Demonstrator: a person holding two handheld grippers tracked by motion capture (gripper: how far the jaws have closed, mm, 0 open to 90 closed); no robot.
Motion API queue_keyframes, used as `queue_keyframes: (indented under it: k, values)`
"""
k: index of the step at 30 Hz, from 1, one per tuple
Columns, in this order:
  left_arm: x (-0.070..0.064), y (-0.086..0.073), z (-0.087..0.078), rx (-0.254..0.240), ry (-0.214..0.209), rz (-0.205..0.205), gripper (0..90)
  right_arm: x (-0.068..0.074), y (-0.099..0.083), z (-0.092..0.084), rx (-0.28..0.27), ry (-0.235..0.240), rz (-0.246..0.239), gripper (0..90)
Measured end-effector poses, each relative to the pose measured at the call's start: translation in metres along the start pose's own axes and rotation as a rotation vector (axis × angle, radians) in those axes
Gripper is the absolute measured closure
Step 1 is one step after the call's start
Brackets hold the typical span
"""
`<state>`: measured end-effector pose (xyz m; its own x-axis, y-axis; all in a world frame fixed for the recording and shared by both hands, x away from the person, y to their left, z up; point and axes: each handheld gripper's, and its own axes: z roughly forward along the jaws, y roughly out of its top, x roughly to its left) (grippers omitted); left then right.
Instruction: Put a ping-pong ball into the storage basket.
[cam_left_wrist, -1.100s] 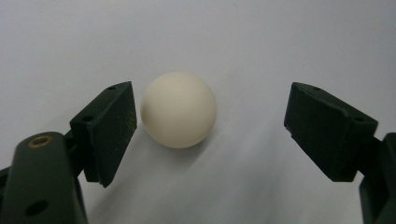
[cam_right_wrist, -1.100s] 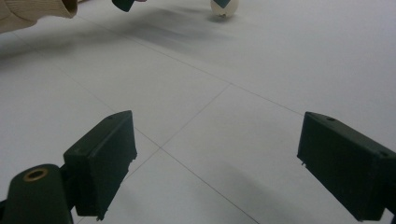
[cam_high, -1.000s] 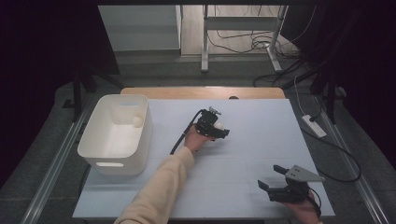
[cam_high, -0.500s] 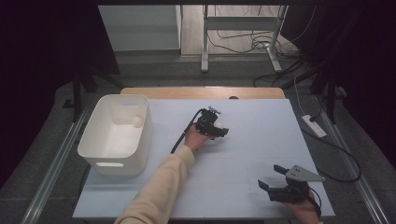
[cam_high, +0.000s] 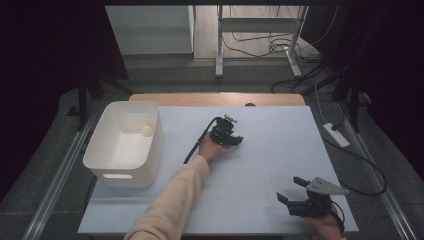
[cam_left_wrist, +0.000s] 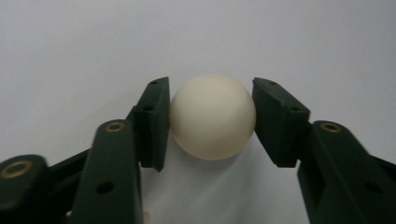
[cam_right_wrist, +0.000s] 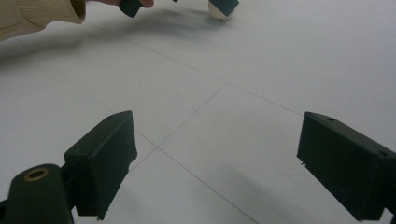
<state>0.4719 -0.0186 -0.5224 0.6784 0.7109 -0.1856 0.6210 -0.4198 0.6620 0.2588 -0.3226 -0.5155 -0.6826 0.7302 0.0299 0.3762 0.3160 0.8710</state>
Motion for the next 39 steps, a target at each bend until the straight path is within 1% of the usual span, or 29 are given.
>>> queue_keyframes:
  k: [7,9,11,14,22,24,27,32,39]
  values:
    - [0.0,0.001,0.0,0.006,0.002,0.005,50.5,0.0,0.0,0.0,-0.001,-0.001,0.0,11.8]
    - [-0.001,0.001,-0.001,0.009,0.02,0.012,50.6,0.0,0.0,0.0,0.0,0.0,0.0,11.8]
    - [-0.001,0.001,-0.002,0.003,0.021,0.013,50.7,0.0,0.0,0.0,-0.001,-0.001,-0.001,11.8]
    - [-0.001,0.003,-0.007,-0.01,0.018,0.015,50.7,0.0,0.0,0.0,0.0,-0.001,0.0,11.8]
    - [-0.003,0.005,-0.017,-0.021,0.012,0.028,50.7,0.0,0.0,0.0,-0.001,-0.002,-0.001,11.8]
    - [-0.005,0.005,-0.02,-0.029,0.006,0.026,50.7,0.0,0.0,-0.001,-0.001,-0.001,-0.001,11.8]
    - [-0.007,0.005,-0.025,-0.036,0.003,0.035,50.7,0.0,0.0,0.0,-0.002,-0.001,-0.002,11.8]
    - [-0.009,0.005,-0.031,-0.052,-0.003,0.038,50.6,0.0,0.0,0.0,-0.002,-0.001,-0.004,11.8]
    - [-0.011,0.005,-0.038,-0.06,-0.004,0.044,50.7,0.001,0.0,0.0,0.0,-0.001,-0.003,11.9]
